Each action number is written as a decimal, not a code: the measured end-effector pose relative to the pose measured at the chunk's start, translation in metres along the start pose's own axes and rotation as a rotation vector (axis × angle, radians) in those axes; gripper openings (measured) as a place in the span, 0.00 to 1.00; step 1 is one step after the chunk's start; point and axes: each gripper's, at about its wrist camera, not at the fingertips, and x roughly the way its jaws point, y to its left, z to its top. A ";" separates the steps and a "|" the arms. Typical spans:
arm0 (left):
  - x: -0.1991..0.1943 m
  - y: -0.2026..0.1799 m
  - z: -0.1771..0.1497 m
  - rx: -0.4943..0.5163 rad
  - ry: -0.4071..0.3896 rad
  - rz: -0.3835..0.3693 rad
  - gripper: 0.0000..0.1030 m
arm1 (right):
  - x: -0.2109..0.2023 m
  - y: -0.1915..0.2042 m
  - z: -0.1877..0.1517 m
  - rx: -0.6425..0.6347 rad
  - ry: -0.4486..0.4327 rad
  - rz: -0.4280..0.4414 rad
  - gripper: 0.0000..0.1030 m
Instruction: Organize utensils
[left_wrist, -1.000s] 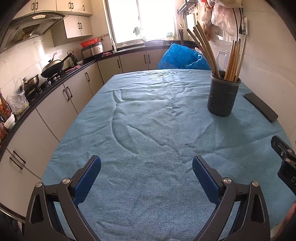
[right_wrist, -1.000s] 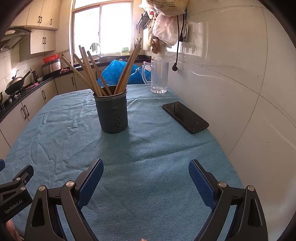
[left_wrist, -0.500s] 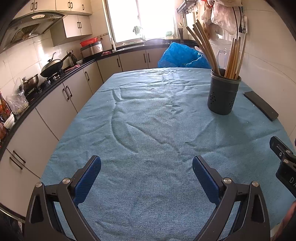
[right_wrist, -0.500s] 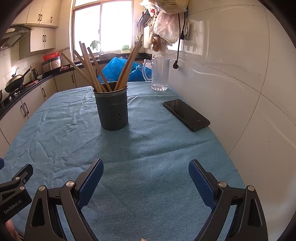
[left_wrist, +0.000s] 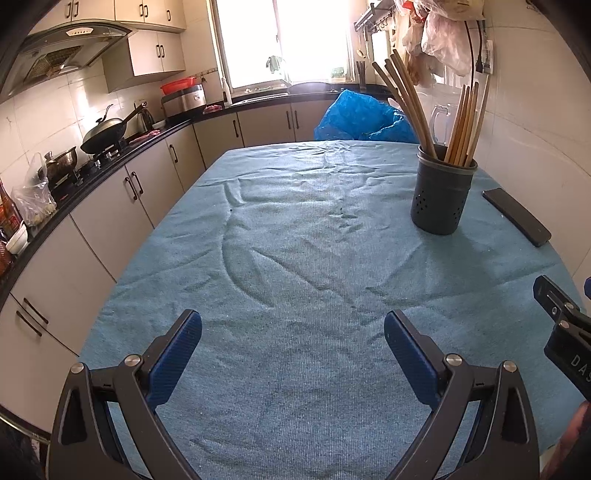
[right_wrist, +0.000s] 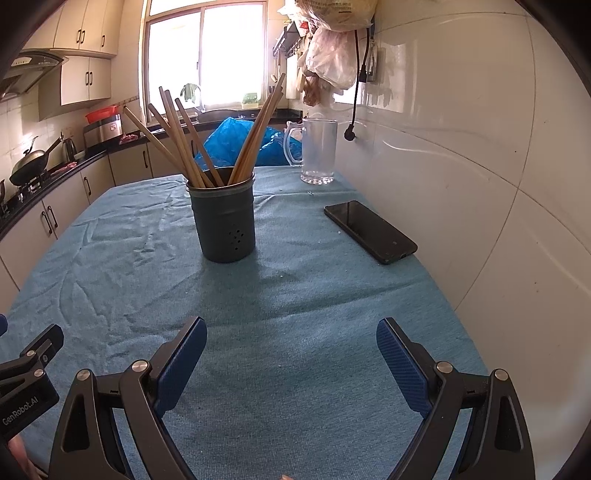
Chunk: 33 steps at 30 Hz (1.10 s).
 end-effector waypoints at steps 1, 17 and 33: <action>0.000 -0.001 0.000 0.002 0.000 0.001 0.96 | 0.000 0.000 0.000 0.000 0.001 0.001 0.93; -0.002 -0.001 -0.001 0.003 0.001 0.000 0.96 | -0.002 0.000 0.000 0.001 -0.001 0.002 0.93; -0.004 -0.001 0.000 0.001 0.001 -0.001 0.96 | -0.003 -0.001 0.001 -0.001 -0.003 0.004 0.93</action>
